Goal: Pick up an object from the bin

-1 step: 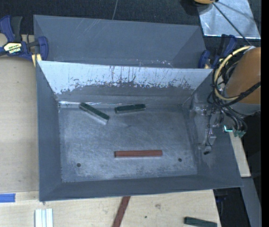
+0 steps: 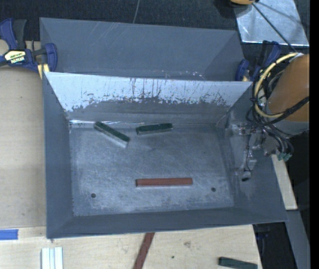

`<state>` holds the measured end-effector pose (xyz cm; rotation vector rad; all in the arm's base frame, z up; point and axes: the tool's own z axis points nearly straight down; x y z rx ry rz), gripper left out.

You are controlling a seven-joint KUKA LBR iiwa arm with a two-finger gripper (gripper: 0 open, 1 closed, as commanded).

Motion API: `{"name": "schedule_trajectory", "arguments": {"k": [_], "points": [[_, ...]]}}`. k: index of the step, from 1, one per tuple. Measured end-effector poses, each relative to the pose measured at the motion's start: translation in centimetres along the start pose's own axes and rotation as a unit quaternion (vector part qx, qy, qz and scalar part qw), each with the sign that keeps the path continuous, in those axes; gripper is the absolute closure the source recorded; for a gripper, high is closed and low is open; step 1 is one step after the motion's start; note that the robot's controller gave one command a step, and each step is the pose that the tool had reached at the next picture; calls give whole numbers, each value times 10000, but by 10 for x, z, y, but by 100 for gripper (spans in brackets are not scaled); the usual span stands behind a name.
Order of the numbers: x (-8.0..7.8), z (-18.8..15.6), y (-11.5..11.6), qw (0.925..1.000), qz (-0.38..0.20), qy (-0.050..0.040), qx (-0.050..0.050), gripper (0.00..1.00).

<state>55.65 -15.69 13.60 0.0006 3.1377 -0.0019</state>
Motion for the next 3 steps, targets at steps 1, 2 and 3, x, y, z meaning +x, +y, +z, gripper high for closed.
{"name": "schedule_trajectory", "arguments": {"k": [1,2,3], "points": [[7,65,86,9995,-304,4,-3,0],[8,0,103,9996,-279,15,-7,0],[27,37,161,9987,-509,10,-10,0]]}}
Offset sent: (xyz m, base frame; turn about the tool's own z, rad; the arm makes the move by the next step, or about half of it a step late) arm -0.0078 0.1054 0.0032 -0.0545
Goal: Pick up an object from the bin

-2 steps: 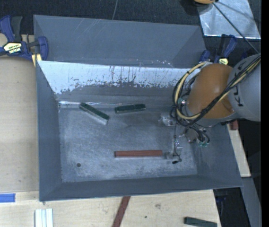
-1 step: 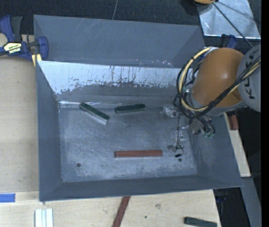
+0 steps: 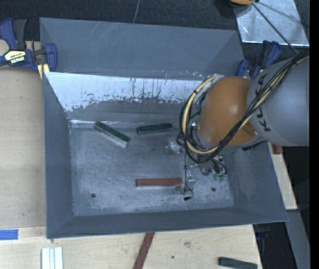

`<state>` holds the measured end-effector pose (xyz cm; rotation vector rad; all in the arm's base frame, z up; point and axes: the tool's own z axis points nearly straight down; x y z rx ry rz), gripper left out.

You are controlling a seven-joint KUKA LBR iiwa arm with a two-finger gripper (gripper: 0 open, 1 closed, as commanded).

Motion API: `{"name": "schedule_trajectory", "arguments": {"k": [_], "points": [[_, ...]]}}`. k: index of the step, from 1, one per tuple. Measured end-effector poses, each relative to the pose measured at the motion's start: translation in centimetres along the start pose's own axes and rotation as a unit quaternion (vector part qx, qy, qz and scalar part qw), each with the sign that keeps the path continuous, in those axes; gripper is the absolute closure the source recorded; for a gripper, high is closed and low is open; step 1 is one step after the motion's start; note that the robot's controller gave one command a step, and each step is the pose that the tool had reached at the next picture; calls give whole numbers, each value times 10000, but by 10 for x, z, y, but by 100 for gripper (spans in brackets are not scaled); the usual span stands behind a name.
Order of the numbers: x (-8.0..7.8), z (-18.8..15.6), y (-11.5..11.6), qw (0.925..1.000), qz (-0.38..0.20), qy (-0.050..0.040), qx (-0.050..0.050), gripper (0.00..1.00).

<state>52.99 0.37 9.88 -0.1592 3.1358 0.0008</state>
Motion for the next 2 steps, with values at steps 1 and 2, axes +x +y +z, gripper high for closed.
{"name": "schedule_trajectory", "arguments": {"k": [1,2], "points": [[7,23,8,9979,-649,-2,4,0],[24,28,52,9995,315,-17,-1,100]]}}
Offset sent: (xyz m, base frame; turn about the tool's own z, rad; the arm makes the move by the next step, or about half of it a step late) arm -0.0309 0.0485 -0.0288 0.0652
